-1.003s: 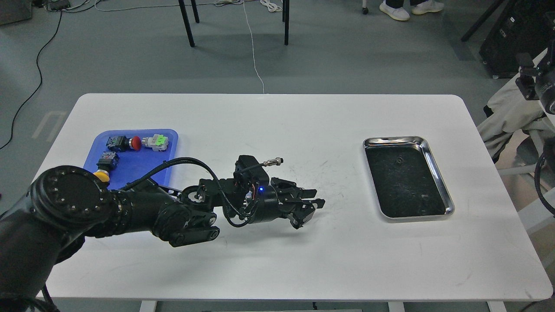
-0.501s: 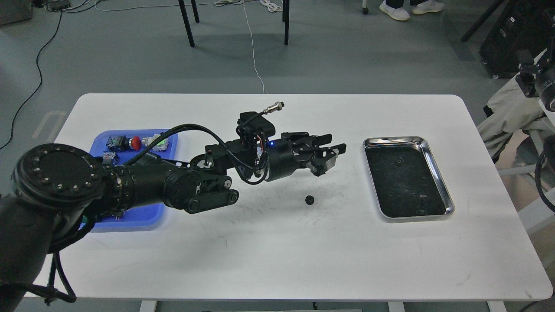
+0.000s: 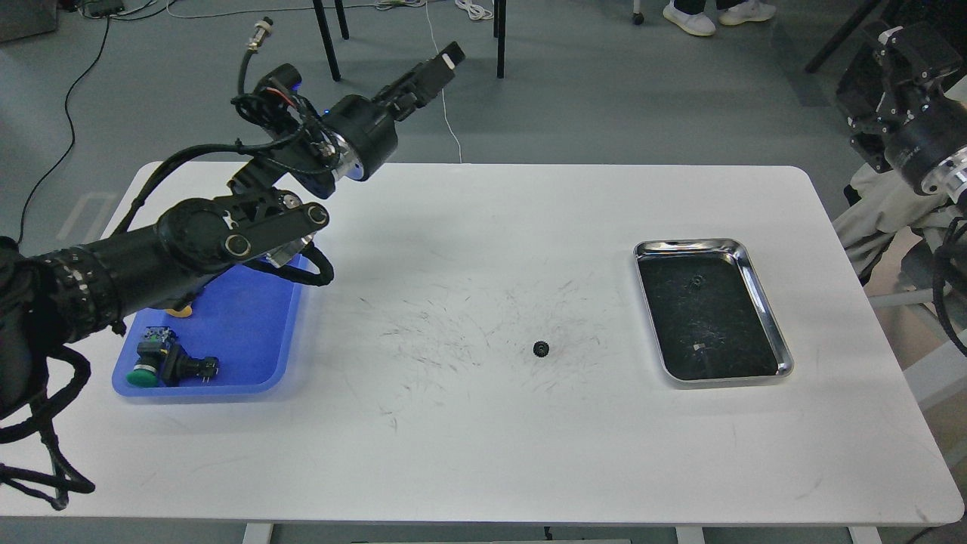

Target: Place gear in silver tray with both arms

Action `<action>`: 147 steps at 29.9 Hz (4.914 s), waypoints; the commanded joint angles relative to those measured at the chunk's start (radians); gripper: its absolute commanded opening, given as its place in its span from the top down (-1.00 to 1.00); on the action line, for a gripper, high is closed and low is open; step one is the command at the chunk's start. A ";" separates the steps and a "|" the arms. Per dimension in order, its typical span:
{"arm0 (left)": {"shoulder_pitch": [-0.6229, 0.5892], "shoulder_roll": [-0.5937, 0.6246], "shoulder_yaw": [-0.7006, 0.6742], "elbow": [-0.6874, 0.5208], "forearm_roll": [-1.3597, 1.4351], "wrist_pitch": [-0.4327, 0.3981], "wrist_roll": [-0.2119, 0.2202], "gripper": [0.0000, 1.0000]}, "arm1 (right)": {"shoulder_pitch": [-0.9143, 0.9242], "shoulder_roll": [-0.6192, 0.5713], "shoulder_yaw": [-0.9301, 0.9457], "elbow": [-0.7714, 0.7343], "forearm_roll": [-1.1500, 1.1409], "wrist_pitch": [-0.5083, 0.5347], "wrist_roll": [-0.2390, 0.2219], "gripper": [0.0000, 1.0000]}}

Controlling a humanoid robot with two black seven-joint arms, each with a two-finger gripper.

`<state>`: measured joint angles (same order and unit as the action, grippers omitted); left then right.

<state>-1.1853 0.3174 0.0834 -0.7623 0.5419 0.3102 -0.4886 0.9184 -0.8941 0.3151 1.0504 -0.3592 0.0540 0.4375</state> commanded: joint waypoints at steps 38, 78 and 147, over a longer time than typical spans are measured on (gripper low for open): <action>0.194 0.220 -0.246 0.170 -0.393 -0.420 0.000 -0.92 | 0.688 0.366 -0.961 0.209 -0.854 0.067 0.000 -0.93; 0.176 0.230 -0.251 0.245 -0.412 -0.605 0.000 -0.94 | 0.527 0.840 -1.102 -0.144 -0.913 0.060 0.051 -0.70; 0.188 0.235 -0.252 0.248 -0.425 -0.599 0.000 -0.95 | 0.487 0.890 -1.206 -0.245 -0.925 0.070 0.051 0.57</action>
<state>-0.9978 0.5522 -0.1687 -0.5138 0.1150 -0.2898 -0.4887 1.4049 -0.0015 -0.8890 0.8060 -1.2832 0.1237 0.4893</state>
